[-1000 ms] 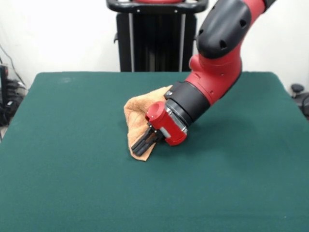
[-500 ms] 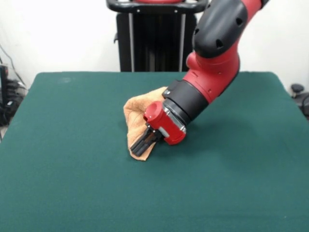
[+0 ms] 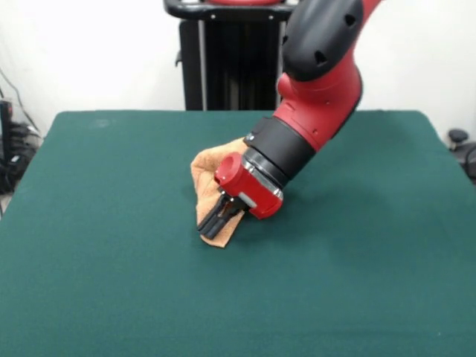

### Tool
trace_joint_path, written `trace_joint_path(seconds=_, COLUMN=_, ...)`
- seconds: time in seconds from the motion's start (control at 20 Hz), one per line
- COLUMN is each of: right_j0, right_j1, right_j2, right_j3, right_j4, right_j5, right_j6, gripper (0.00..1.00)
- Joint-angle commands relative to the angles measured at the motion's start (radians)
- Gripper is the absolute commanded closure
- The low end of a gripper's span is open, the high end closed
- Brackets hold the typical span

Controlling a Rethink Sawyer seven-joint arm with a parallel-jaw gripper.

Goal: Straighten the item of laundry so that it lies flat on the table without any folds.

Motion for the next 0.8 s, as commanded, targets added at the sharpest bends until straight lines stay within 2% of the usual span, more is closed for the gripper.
trace_joint_path(seconds=0.05, right_j0=-0.012, right_j1=0.016, right_j2=0.172, right_j3=-0.007, right_j4=-0.045, right_j5=-0.110, right_j6=0.035, gripper=1.00)
trace_joint_path(seconds=0.15, right_j0=-0.008, right_j1=0.020, right_j2=0.171, right_j3=-0.013, right_j4=-0.052, right_j5=-0.111, right_j6=0.041, gripper=1.00)
trace_joint_path(seconds=0.2, right_j0=-0.006, right_j1=0.024, right_j2=0.167, right_j3=-0.009, right_j4=-0.049, right_j5=-0.131, right_j6=0.060, gripper=0.00)
trace_joint_path(seconds=0.4, right_j0=-0.034, right_j1=-0.003, right_j2=0.230, right_j3=-0.014, right_j4=-0.051, right_j5=-0.052, right_j6=0.040, gripper=0.00)
trace_joint_path(seconds=0.8, right_j0=-0.026, right_j1=0.009, right_j2=0.240, right_j3=-0.049, right_j4=-0.050, right_j5=-0.017, right_j6=0.038, gripper=0.00)
